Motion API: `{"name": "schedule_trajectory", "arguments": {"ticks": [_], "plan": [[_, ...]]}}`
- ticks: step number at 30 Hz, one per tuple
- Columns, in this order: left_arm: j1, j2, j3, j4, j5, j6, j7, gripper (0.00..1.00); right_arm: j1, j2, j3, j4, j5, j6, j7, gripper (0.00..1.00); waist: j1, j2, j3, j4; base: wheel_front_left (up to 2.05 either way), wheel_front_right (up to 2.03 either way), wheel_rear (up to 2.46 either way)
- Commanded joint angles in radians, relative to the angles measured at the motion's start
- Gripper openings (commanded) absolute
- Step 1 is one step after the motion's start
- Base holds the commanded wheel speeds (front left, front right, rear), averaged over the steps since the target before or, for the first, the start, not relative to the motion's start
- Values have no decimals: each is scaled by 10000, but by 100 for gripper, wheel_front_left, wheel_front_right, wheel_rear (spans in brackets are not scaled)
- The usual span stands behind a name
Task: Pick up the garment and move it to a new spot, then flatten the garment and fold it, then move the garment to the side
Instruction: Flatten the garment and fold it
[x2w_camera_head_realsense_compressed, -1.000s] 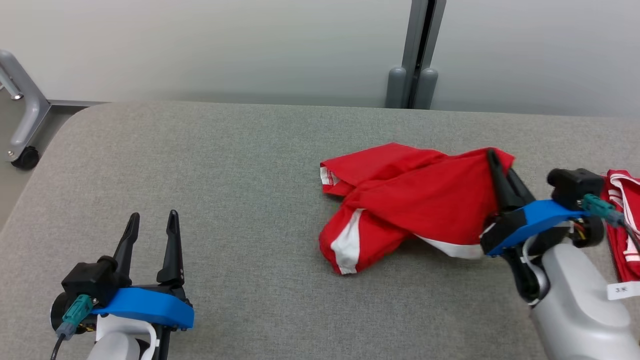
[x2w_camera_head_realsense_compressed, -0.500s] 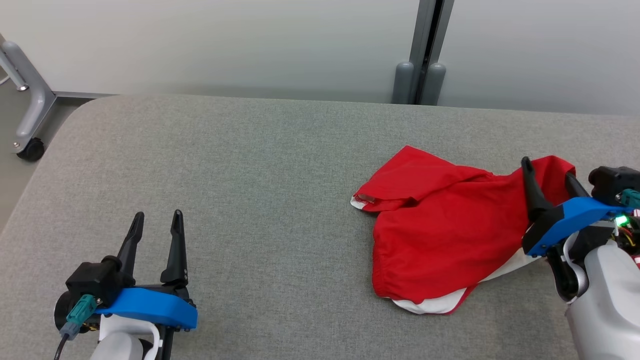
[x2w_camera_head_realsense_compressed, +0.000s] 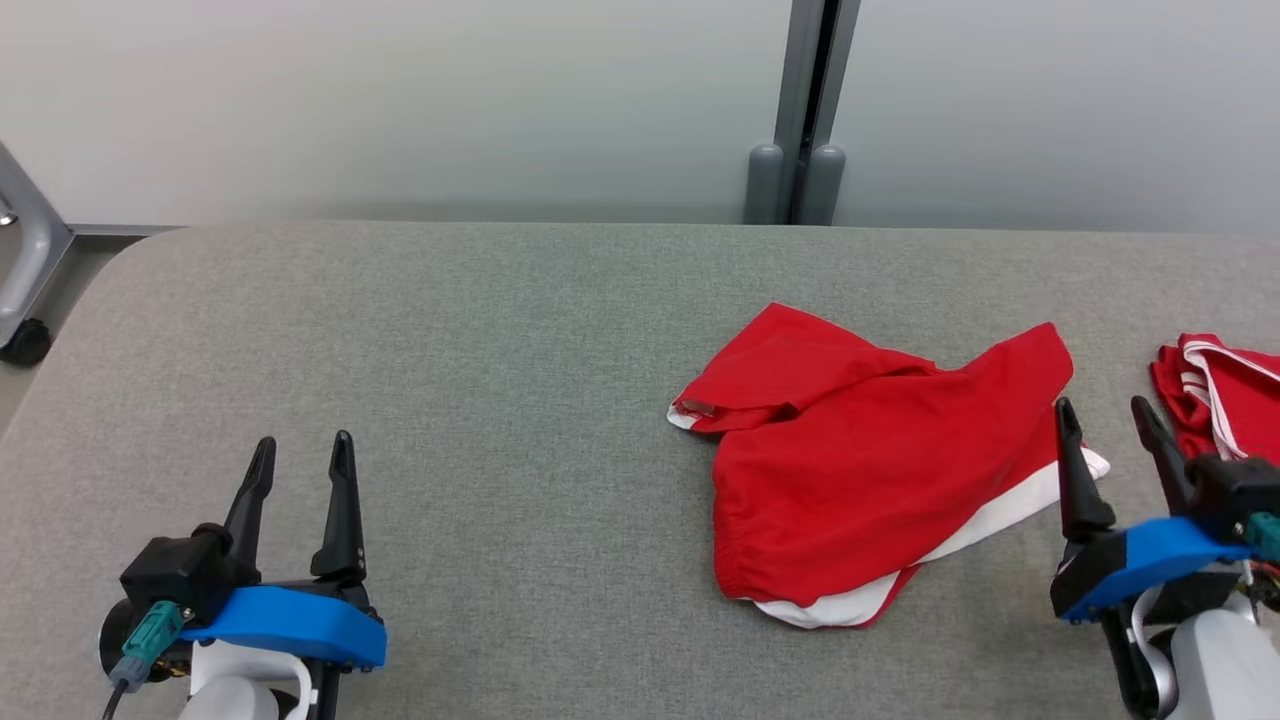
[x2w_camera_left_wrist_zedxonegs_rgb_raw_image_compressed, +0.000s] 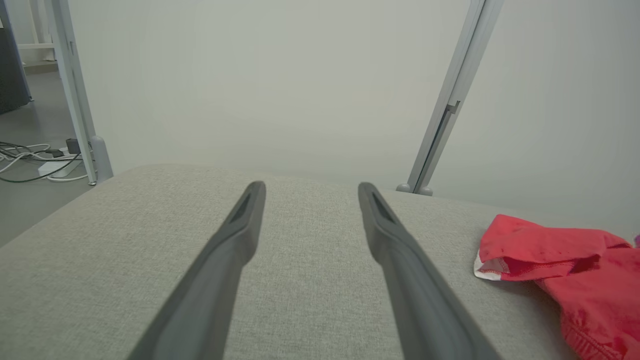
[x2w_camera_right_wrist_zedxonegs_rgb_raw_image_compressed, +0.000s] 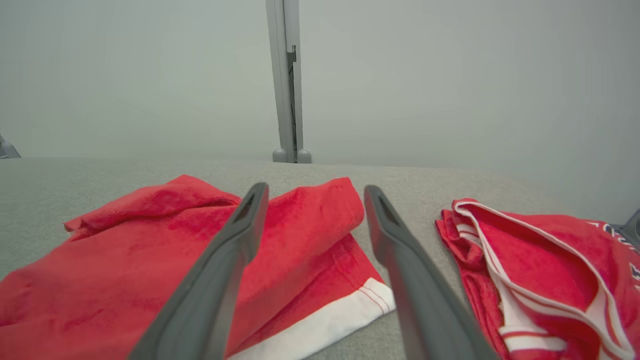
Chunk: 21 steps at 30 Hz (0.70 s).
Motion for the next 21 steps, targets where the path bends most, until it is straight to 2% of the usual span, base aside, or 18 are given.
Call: {"name": "schedule_trajectory", "arguments": {"ticks": [1, 6, 10, 16, 21], "plan": [[46, 43, 26, -42, -36, 41, -38, 100, 361, 147, -44, -412, -170, 1, -125, 100, 1, 0, -38, -80, 0, 0, 0], [215, 0, 75, -125, -65, 55, -40, 100, 1524, 604, -60, -2191, -963, 1, -420, 100, 1, 0, -116, -281, 0, 0, 0], [365, -54, 120, -173, -38, 35, -42, 100, 2332, 868, -46, -3081, -1146, 1, -434, 100, 1, 0, -231, -391, 0, 0, 0], [582, -179, 17, -145, 78, -34, -43, 100, 2951, 1020, 68, -3693, -905, 1, -130, 100, 1, 0, -292, -559, 0, 0, 0], [351, -306, -464, -39, 225, -234, 36, 100, 2946, 1044, 113, -3866, -847, 1, 14, 100, 1, 0, -228, -656, 0, 0, 0]]}}
